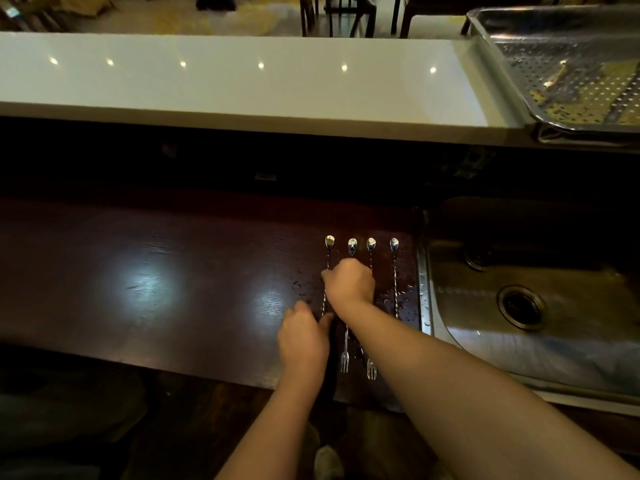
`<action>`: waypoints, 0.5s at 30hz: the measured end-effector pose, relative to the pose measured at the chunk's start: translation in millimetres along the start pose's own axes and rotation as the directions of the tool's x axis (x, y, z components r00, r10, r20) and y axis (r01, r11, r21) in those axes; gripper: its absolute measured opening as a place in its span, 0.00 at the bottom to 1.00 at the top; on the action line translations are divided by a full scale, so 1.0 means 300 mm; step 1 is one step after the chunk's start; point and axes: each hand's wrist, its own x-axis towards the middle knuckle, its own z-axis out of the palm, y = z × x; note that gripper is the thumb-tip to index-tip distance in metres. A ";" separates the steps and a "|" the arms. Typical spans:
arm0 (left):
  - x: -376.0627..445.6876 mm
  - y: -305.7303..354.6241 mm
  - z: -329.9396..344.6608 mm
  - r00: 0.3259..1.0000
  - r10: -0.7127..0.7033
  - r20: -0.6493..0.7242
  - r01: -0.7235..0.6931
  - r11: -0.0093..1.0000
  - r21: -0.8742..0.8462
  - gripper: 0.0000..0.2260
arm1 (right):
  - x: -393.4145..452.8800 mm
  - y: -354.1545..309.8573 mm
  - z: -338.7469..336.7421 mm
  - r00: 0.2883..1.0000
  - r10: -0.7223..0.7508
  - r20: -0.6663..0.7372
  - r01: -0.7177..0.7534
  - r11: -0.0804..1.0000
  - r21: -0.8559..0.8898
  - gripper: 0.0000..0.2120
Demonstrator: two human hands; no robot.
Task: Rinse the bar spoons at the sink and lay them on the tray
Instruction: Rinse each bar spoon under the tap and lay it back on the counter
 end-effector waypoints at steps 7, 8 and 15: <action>0.014 -0.008 0.001 0.996 -0.013 0.088 0.006 0.997 0.080 0.12 | -0.003 -0.016 0.051 0.993 0.094 0.066 -0.086 0.990 -0.108 0.04; 0.018 -0.009 0.002 0.996 -0.014 0.093 0.006 0.996 0.088 0.12 | 0.002 -0.019 0.052 0.992 0.107 0.069 -0.100 0.989 -0.105 0.04; 0.039 -0.018 0.007 0.994 -0.003 0.112 -0.006 0.997 0.083 0.09 | 0.008 -0.024 0.047 0.971 0.207 0.121 -0.206 0.978 -0.014 0.07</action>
